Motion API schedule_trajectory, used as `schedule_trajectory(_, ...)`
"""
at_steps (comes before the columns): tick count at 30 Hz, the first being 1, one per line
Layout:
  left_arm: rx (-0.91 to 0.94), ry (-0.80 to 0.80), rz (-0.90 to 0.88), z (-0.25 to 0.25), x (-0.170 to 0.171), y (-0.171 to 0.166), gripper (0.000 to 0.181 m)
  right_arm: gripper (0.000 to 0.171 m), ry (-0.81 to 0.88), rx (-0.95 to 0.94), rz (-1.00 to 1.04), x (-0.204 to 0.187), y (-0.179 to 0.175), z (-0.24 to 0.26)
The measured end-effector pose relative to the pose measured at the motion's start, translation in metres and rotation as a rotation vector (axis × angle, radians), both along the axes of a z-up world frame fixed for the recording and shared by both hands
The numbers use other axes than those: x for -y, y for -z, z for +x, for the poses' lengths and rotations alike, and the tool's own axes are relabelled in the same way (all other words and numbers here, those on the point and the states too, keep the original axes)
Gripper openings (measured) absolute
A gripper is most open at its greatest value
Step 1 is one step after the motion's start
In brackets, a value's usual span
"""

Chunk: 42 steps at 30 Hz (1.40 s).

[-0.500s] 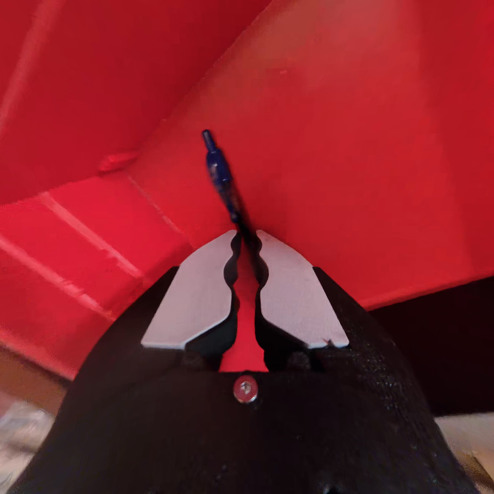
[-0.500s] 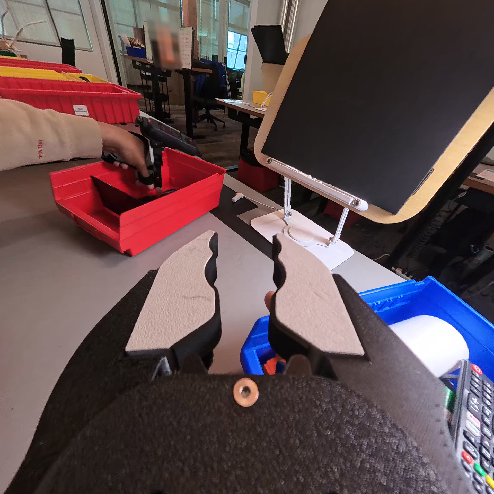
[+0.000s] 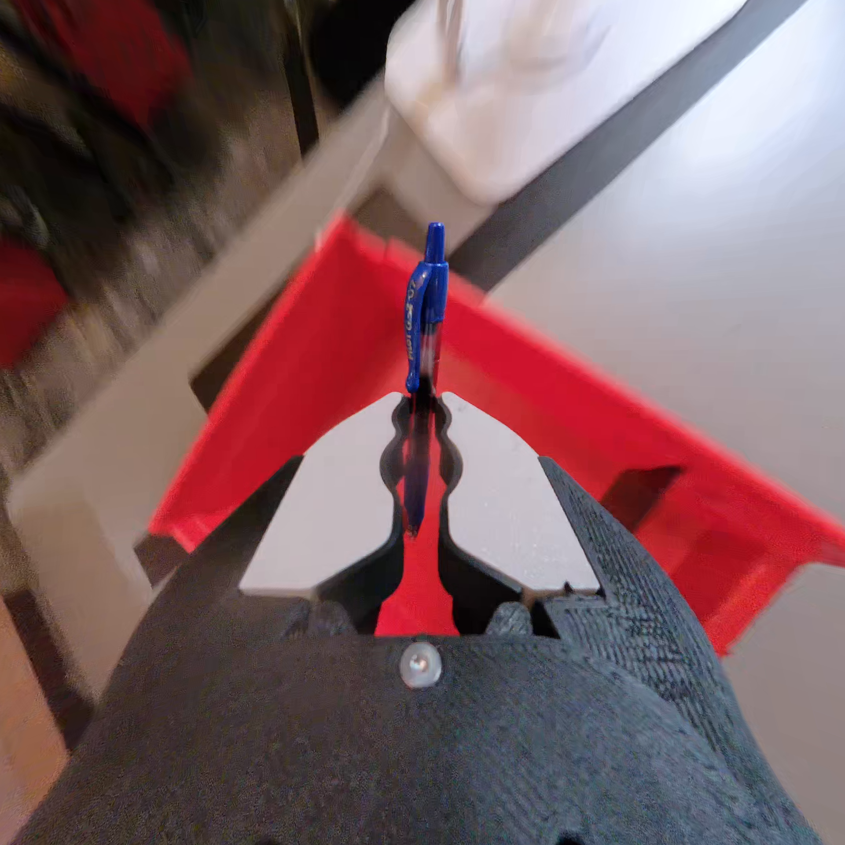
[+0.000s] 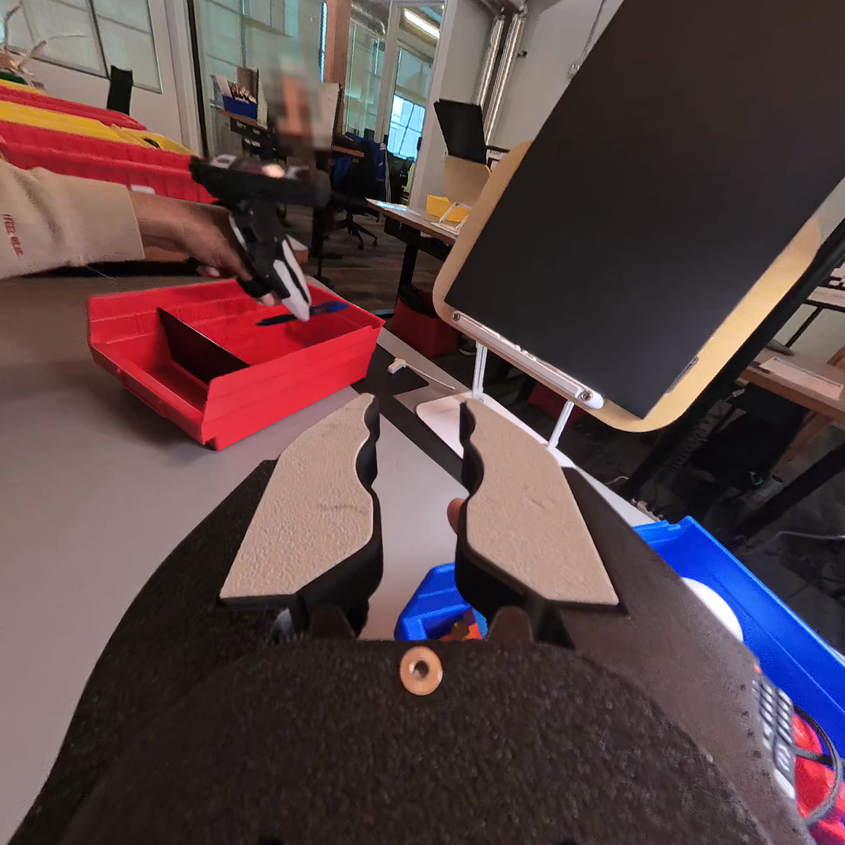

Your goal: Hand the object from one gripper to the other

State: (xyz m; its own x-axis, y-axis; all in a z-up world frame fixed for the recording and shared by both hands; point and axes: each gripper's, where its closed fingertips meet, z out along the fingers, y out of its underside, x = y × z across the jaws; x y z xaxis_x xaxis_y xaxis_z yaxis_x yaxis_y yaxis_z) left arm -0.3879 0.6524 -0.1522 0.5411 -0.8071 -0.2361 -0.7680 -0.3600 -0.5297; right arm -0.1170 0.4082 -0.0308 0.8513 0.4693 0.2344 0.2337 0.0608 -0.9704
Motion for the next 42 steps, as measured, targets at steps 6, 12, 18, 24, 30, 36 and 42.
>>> schedule_trajectory(6,0.655,0.361,0.151,0.1,0.143,-0.124,0.01,0.031,-0.155,-0.157,0.056,0.019,-0.025,-0.03)
schedule_trajectory(12,1.064,0.572,0.004,0.139,0.263,-0.156,0.01,0.041,-0.375,-0.098,-0.06,0.037,0.005,-0.096)
schedule_trajectory(18,1.154,0.631,-0.134,0.149,0.294,-0.156,0.01,0.037,-0.475,-0.043,-0.108,0.046,0.034,-0.138)
schedule_trajectory(24,1.243,0.686,-0.175,0.144,0.297,-0.158,0.033,0.011,-0.524,-0.133,-0.121,0.049,0.031,-0.145)
schedule_trajectory(30,1.183,0.8,-0.185,0.149,0.316,-0.146,0.032,0.011,-0.582,-0.205,-0.086,0.062,0.006,-0.136)
schedule_trajectory(36,1.029,0.834,-0.162,0.156,0.324,-0.124,0.011,0.011,-0.603,-0.188,-0.103,0.065,0.014,-0.15)
schedule_trajectory(42,0.926,0.75,-0.11,0.148,0.3,-0.114,0.011,0.03,-0.528,-0.118,-0.102,0.058,0.007,-0.115)
